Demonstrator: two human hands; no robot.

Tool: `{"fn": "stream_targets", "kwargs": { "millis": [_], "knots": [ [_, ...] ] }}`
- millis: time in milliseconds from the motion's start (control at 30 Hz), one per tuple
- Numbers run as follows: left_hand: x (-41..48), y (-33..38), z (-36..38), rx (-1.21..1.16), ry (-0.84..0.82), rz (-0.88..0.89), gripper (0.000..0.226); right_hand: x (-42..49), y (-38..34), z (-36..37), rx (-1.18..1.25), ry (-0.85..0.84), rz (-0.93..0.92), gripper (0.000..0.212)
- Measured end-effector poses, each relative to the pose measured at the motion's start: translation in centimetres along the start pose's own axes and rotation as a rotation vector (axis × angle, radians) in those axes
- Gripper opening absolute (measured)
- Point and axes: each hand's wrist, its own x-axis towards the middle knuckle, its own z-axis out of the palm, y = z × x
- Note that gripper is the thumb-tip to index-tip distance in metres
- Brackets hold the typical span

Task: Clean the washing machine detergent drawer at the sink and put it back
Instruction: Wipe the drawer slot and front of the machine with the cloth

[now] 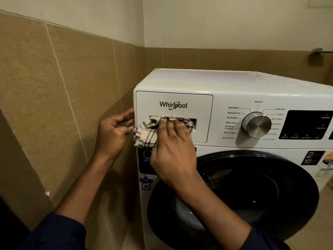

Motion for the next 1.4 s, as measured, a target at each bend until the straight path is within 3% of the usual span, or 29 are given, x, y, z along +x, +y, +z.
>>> {"fn": "stream_targets", "kwargs": {
  "millis": [233,400,567,733,867,1000,1167,1400],
  "knots": [
    [-0.1,0.2,0.2,-0.052,0.017,-0.006,0.068,-0.1,1.0,-0.6,0.058,-0.019,-0.091,0.068],
    [0.0,-0.3,0.1,-0.044,0.045,-0.013,0.066,-2.7,3.8,-1.7,-0.037,0.049,0.028,0.069],
    [-0.3,0.1,0.3,-0.046,0.012,-0.016,0.069,-0.5,1.0,-1.4,-0.008,-0.058,0.078,0.076],
    [-0.2,0.3,0.0,-0.053,-0.018,-0.023,0.070,1.6,-1.7,-0.7,0.025,-0.096,0.024,0.067],
    [-0.3,0.3,0.0,-0.068,0.012,-0.023,0.069,-0.2,1.1,-1.1,0.040,-0.100,-0.091,0.071],
    [-0.4,0.4,0.1,-0.058,0.024,-0.015,0.068,-2.8,4.0,-2.0,-0.073,-0.053,-0.031,0.074],
    [-0.3,0.1,-0.1,-0.059,0.022,-0.020,0.068,-1.0,2.3,-1.4,-0.059,-0.086,0.021,0.074],
    [-0.3,0.3,-0.1,-0.041,0.001,-0.017,0.069,1.4,-0.5,-0.3,0.039,-0.081,-0.090,0.069]
  ]
}}
